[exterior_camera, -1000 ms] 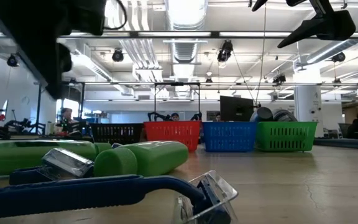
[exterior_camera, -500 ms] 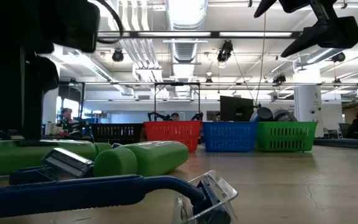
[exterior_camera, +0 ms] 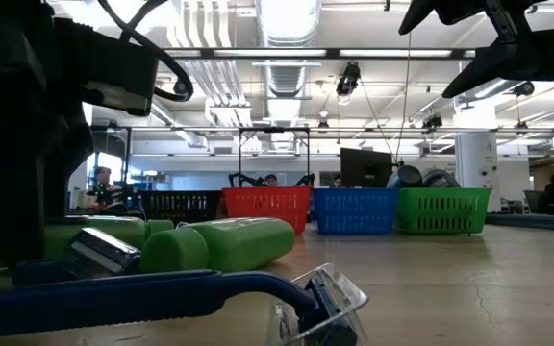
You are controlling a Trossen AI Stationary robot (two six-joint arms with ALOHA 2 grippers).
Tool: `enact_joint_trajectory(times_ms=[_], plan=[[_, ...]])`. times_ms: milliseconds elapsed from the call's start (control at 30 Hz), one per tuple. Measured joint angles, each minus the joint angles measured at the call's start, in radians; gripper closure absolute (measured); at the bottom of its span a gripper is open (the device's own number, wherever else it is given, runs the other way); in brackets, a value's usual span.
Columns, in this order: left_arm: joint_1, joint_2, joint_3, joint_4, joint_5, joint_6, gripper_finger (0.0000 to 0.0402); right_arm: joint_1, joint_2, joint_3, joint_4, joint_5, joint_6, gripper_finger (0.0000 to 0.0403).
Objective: Pick & Place Travel size toiletries
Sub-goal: Put the green shampoo into the red basket
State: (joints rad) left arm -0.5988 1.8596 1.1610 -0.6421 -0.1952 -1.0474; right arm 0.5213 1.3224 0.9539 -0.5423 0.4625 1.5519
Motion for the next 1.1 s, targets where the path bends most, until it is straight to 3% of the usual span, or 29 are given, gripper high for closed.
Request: enact_joint_trajectory(times_ms=[200,467,567,700,900,1100], plan=[[0.01,-0.014,-0.001,0.003,-0.044,0.001,0.0265,0.0,-0.003,0.0,0.0,0.0,-0.015,0.0039],[0.076,-0.14,0.044,-0.013,-0.169,-0.075,0.0267,-0.002,-0.024,0.0,-0.002,0.009,-0.027,0.0039],[0.156,-0.187,0.056,0.016,-0.278,-0.11,0.0252,-0.002,-0.03,0.002,-0.002,0.012,-0.035,0.0039],[0.311,-0.212,0.057,0.152,-0.331,-0.121,0.0251,-0.005,-0.032,0.003,-0.002,0.012,-0.036,0.0039],[0.531,-0.188,0.045,0.258,-0.262,-0.097,0.0252,-0.004,-0.033,0.003,0.0,0.012,-0.032,0.0039],[0.629,-0.16,0.044,0.259,-0.15,-0.046,0.0252,-0.004,-0.033,0.003,0.0,0.012,-0.014,0.0039]])
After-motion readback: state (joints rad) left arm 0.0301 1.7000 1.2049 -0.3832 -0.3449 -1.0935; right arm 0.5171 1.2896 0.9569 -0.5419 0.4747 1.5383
